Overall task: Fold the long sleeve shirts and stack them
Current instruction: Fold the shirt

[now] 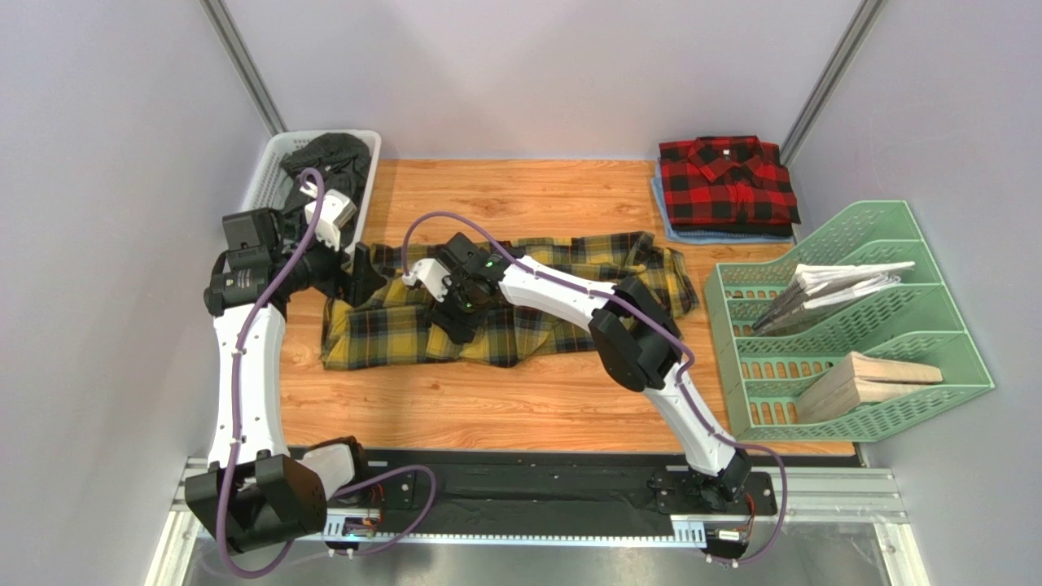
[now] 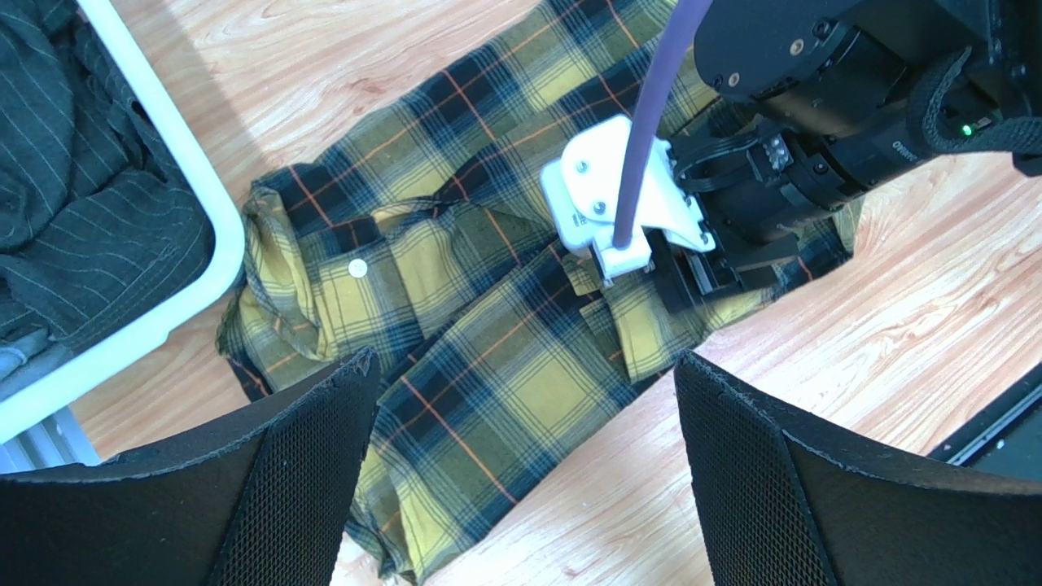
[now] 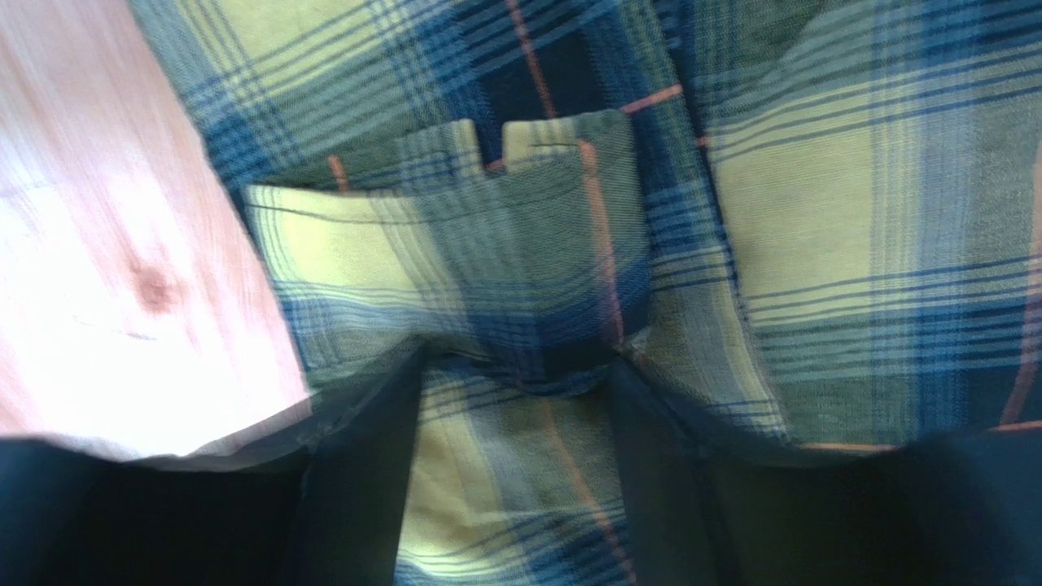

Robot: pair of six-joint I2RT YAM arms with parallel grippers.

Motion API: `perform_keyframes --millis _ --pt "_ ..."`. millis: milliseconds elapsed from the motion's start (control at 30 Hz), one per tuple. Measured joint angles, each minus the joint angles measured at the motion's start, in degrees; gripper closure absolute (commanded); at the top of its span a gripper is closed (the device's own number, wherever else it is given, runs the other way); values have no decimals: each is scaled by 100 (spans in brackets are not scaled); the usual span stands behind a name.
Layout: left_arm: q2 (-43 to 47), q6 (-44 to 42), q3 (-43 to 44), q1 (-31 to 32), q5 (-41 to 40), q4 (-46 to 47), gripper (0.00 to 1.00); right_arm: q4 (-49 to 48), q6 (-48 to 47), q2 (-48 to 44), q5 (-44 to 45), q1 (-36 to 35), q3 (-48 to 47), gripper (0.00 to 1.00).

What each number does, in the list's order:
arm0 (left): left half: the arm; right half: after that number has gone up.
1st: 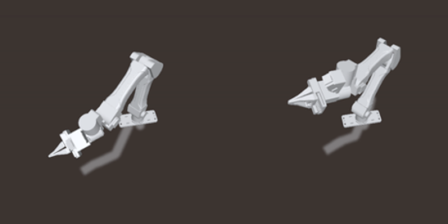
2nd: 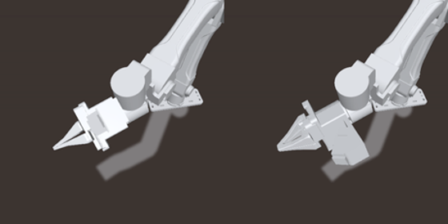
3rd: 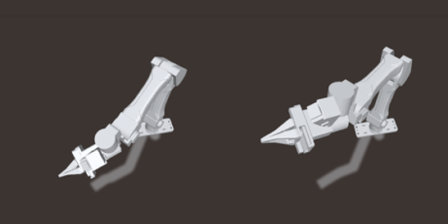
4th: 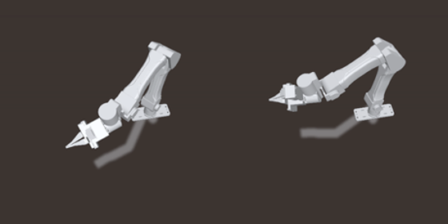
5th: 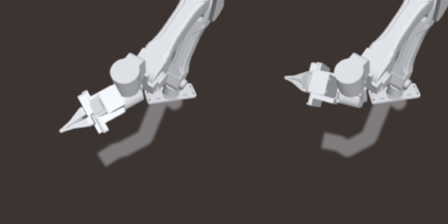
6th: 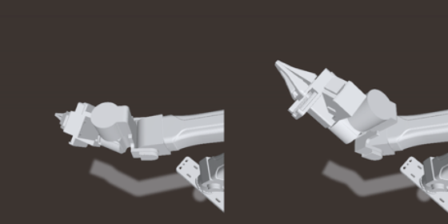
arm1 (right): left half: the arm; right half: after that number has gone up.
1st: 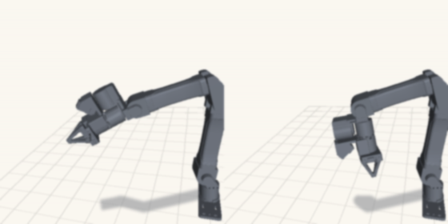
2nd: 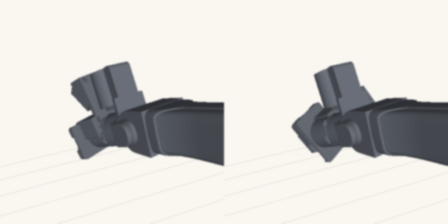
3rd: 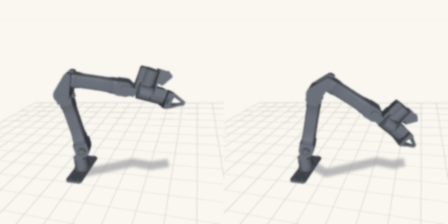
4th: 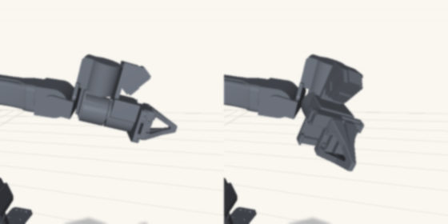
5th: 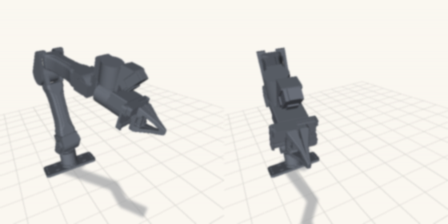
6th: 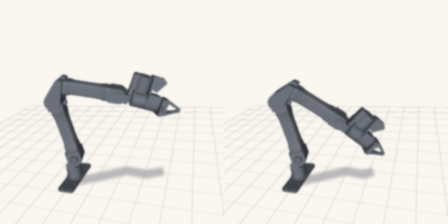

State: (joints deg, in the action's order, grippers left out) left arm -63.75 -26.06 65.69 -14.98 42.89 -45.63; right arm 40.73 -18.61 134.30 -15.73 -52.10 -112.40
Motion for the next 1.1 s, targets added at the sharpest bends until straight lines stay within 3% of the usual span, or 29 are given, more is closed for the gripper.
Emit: perform_keyframes --millis 33,67,100,333,467,767,900,1100 --pt "4 -15 -7 0 2 0 7 -9 -35 0 26 0 0 70" --pt "4 -42 -20 0 2 0 7 -15 -28 0 46 4 0 89" --pt "7 -57 -31 0 2 -2 7 -13 -57 0 70 7 0 100" --pt "-48 -452 -39 0 11 -177 11 50 -160 -203 -24 50 90 100" --pt "-201 -780 -39 0 96 -297 11 168 -138 -498 -507 203 101 100" --pt "273 -4461 -671 39 861 -1357 1 754 -468 -1351 -2667 1099 107 100" --pt "811 -5689 -1029 374 1189 -1209 1 1488 -1132 -1410 -3274 1355 48 100" --pt "1554 -6784 -1884 1213 1587 -317 1 2623 -1943 -1386 -3803 1353 -168 100"
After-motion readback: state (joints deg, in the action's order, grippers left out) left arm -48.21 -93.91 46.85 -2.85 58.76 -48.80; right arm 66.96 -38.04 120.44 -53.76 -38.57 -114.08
